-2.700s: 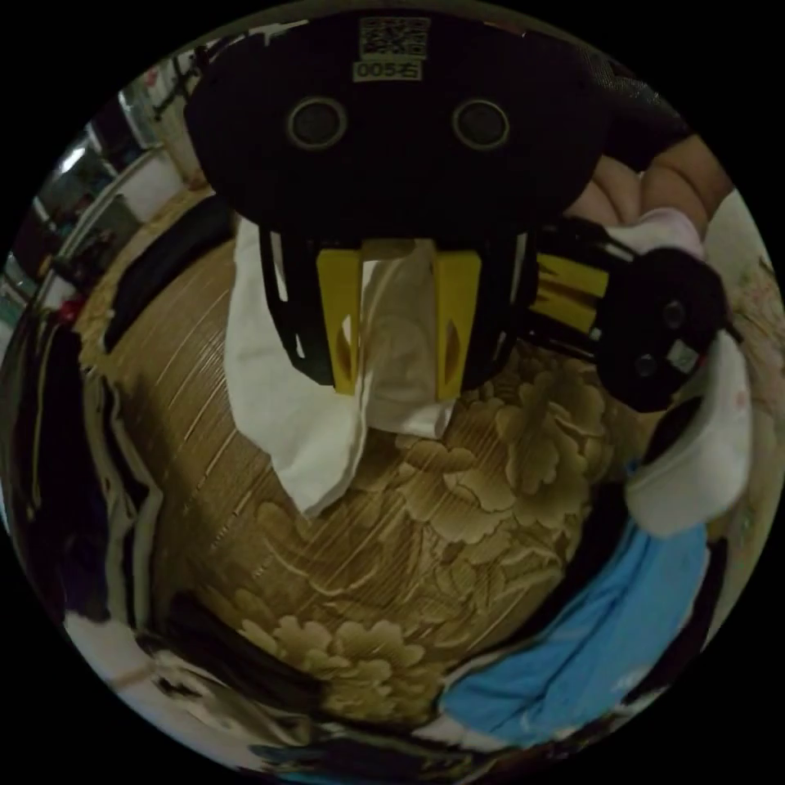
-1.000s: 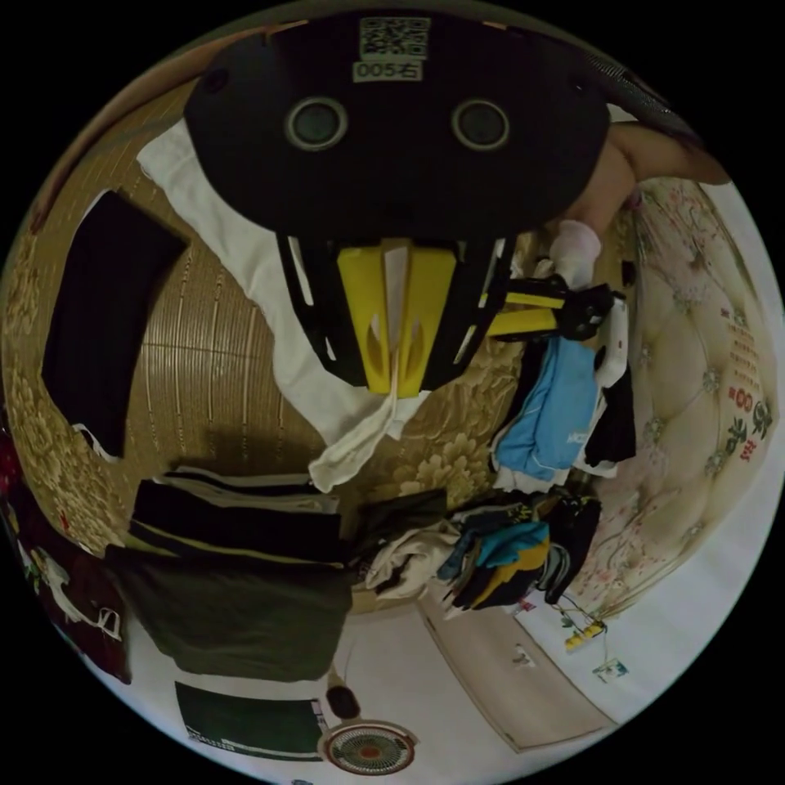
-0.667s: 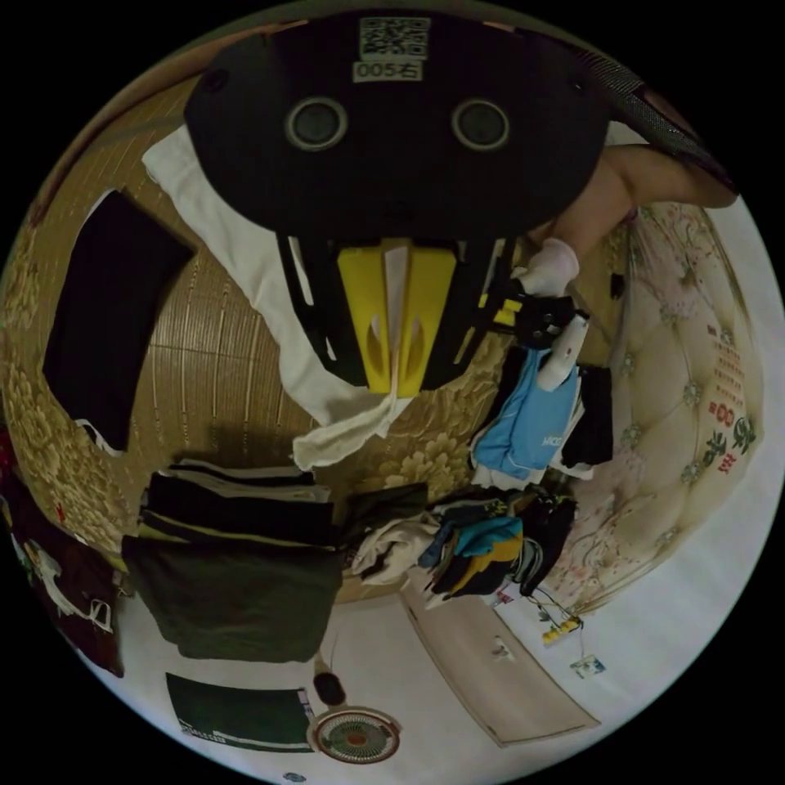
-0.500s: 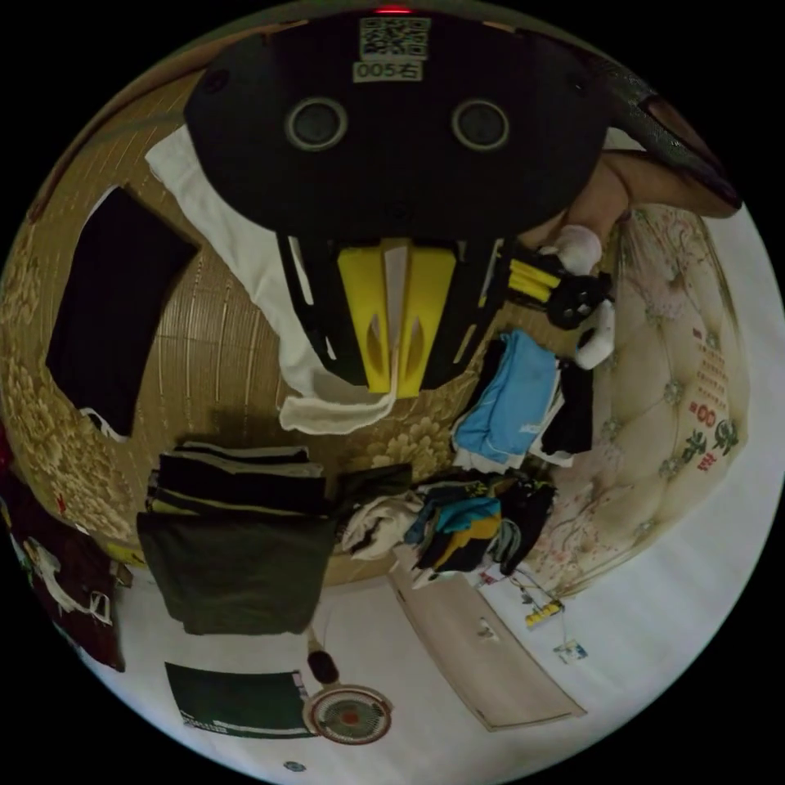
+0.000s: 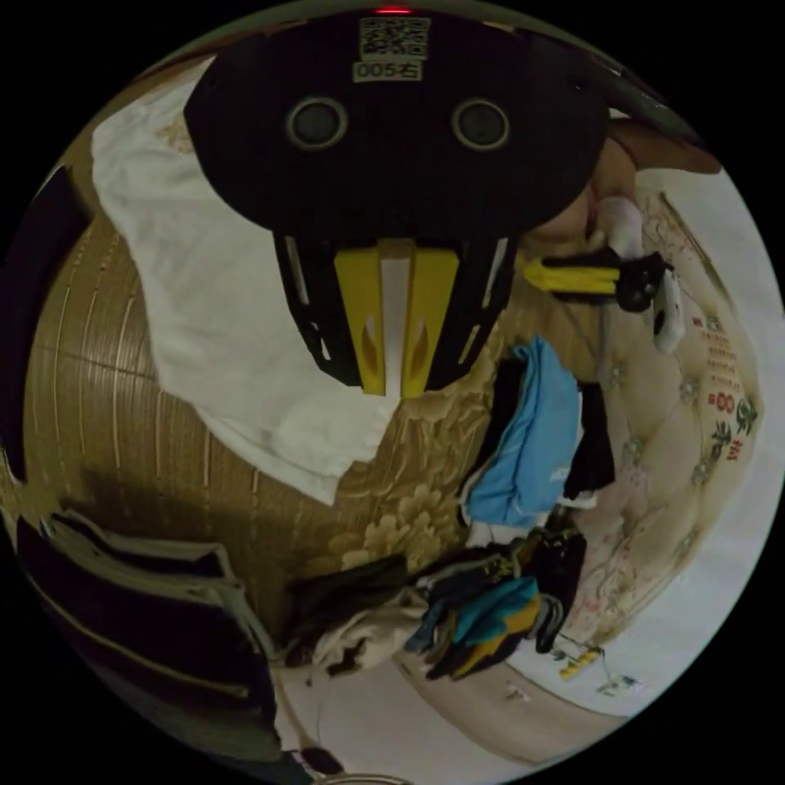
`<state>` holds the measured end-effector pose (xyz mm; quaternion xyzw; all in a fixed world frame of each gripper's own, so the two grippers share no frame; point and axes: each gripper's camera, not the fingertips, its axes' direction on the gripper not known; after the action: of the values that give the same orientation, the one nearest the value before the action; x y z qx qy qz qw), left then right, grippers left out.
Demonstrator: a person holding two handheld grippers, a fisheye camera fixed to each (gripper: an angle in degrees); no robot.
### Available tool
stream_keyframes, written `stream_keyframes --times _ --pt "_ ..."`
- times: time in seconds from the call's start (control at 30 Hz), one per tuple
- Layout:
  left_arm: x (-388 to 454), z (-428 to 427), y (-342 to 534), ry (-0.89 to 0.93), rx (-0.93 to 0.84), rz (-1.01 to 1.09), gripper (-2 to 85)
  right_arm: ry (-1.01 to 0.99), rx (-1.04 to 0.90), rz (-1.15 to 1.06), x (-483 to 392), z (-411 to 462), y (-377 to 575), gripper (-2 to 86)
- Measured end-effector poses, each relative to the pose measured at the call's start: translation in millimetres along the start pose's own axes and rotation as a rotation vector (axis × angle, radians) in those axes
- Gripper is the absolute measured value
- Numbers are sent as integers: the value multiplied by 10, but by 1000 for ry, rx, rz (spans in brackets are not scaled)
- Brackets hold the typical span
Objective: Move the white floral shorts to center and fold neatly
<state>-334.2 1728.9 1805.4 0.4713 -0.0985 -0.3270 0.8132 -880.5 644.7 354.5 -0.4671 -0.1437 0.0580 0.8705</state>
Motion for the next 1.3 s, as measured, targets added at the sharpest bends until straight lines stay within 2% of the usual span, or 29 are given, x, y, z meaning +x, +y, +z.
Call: stream_keyframes --times 0.1,0.17,0.3,0.47,0.63,0.77,0.83,0.93,1.0,1.2,1.3 --pt "1 89 -90 70 -51 98 8 61 -37 -27 -48 118 -95 41" --pt "53 247 -181 83 -105 153 16 222 -14 -71 -150 245 -188 56" --pt "274 585 -278 56 -228 287 38 373 -28 -229 -352 517 -402 80" --pt "538 816 -285 -21 -289 400 28 542 -226 -423 -545 1192 -664 54" --pt "554 851 -268 41 -297 410 -1 563 -223 -520 -678 1392 -782 -9" --pt "665 665 -183 16 -157 423 -6 525 -36 -452 -676 1201 -924 -15" --pt "719 663 -168 -42 -112 427 -6 507 -11 -400 -625 1204 -1033 -15" --pt "711 900 -193 -121 -137 394 -7 544 -88 -327 -504 1469 -1208 -15" --pt "679 977 -153 -87 -112 356 -7 564 -161 -290 -428 1671 -1274 -14" --pt "708 719 307 -86 108 259 -6 416 -23 -185 -479 1558 -1393 -6" --pt "899 741 516 -103 213 308 -3 227 43 -178 -579 1463 -1320 9"
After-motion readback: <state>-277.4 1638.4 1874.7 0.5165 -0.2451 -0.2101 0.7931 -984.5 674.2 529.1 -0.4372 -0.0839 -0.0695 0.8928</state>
